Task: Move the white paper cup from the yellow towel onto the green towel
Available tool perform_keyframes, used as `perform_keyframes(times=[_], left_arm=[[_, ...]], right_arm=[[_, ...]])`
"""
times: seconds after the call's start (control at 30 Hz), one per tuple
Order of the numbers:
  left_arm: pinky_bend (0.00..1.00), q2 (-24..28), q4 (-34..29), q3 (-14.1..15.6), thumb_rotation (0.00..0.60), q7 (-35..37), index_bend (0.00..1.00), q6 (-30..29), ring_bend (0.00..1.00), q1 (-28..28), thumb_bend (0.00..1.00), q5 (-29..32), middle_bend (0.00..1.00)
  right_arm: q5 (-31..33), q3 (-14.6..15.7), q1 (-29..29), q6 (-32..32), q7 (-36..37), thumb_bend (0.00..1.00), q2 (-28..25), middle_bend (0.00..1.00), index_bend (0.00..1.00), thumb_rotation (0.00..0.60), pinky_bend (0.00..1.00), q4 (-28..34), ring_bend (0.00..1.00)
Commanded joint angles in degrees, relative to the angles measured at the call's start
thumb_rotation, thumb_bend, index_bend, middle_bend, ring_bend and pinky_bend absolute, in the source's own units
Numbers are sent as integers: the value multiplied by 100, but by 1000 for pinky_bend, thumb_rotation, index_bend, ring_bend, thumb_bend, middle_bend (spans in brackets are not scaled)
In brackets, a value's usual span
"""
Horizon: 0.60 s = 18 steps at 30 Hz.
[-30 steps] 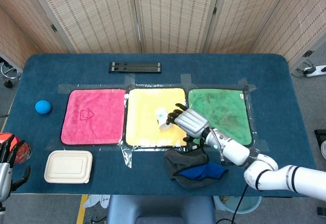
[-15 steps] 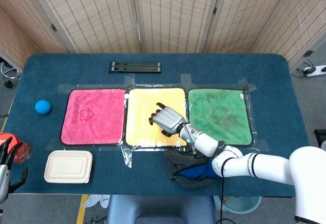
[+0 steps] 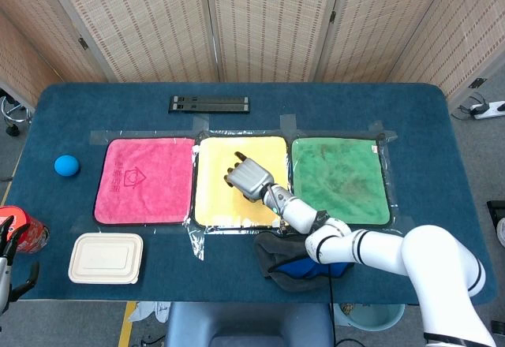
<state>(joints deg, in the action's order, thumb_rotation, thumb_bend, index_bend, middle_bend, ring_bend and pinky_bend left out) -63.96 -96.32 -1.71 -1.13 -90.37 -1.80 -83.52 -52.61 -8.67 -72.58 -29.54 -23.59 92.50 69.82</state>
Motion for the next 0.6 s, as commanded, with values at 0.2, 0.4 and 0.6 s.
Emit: perform_keyframes(times=[0.2, 0.4, 0.6], left_arm=[[0, -1, 34, -10, 600, 36, 157, 17, 0, -15, 493, 29, 0], [0, -27, 109, -9, 600, 92, 157, 46, 0, -36, 493, 78, 0], [0, -47, 168, -29, 600, 136, 157, 83, 0, -18, 494, 84, 0]], right_arm=[[89, 127, -221, 162, -24, 446, 334, 306, 373, 600, 0, -459, 260], [224, 238, -335, 265, -71, 446, 488, 318, 416, 600, 0, -617, 250], [346, 324, -410, 231, -150, 445, 336, 318, 416, 600, 0, -432, 224]])
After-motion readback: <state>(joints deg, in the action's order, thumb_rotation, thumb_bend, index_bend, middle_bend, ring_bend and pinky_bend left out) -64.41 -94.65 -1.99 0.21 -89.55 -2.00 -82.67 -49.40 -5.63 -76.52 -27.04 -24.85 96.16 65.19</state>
